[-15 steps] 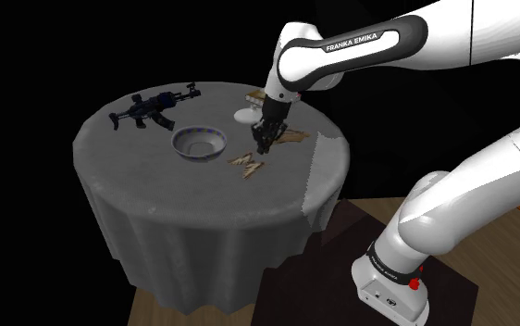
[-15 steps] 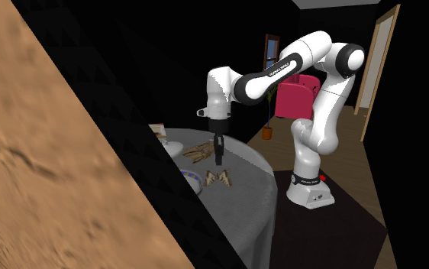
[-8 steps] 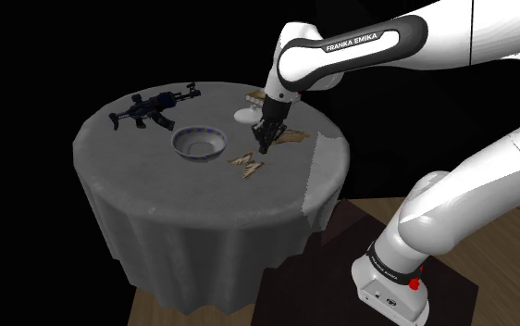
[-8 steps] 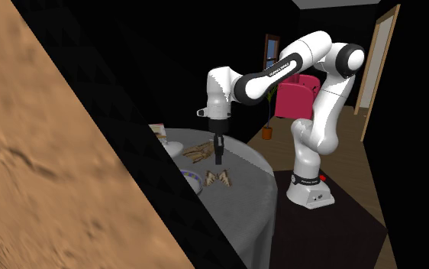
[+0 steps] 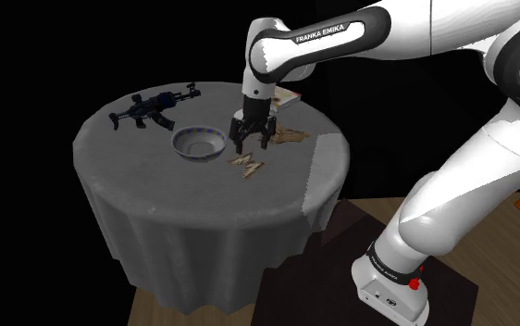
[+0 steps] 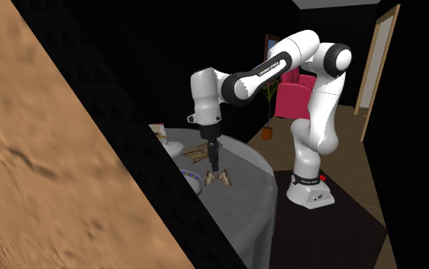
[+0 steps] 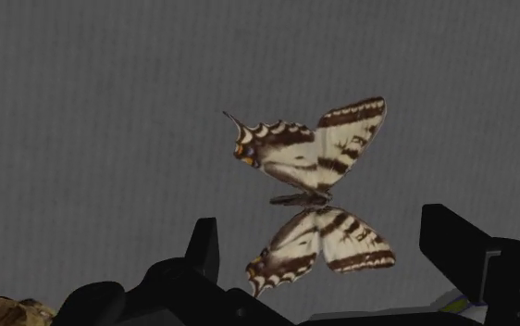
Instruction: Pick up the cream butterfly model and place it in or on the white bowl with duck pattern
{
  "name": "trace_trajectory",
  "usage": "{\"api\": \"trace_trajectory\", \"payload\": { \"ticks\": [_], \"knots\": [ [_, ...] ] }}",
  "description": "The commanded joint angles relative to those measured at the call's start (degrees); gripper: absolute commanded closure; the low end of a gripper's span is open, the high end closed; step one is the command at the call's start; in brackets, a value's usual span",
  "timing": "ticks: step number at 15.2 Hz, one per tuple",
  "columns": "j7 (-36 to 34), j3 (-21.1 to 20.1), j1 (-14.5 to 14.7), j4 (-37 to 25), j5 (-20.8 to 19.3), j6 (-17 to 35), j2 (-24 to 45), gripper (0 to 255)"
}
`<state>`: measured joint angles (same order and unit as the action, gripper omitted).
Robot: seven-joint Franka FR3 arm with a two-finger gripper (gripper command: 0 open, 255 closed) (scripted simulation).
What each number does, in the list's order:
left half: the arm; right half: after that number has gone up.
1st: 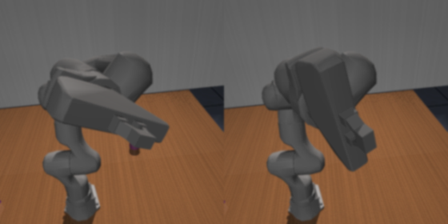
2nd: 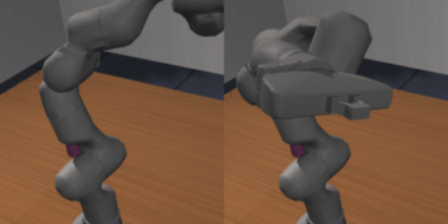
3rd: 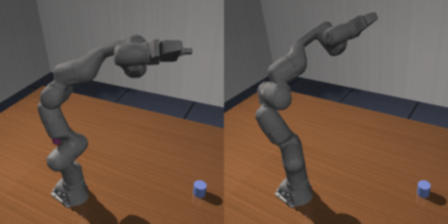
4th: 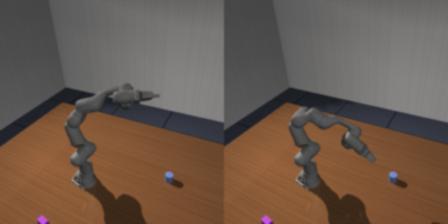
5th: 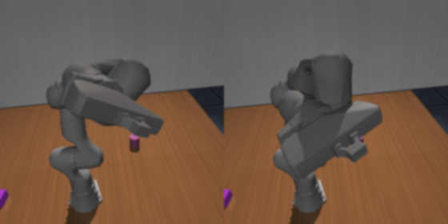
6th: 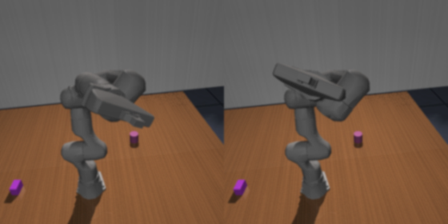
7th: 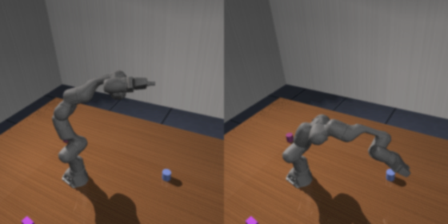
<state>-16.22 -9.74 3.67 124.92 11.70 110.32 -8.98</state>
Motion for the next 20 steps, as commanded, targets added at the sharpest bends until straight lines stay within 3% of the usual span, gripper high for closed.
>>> {"api": "trace_trajectory", "payload": {
  "ticks": [1, 7, 14, 15, 20],
  "knots": [
    [-2.7, -0.4, 0.1, -0.6, 0.2, -0.2, 1.6, 0],
    [-2.6, -0.9, 0.4, 2.7, 0.5, 4.1, 2.5, 0],
    [-2.6, -0.9, 0.4, 2.7, 0.5, 4.1, 2.5, 0],
    [-2.6, -0.9, 0.4, 2.7, 0.5, 4.1, 2.5, 255],
    [-2.6, -0.9, 0.4, 2.8, 0.5, 4.2, 2.5, 255]
  ]
}}
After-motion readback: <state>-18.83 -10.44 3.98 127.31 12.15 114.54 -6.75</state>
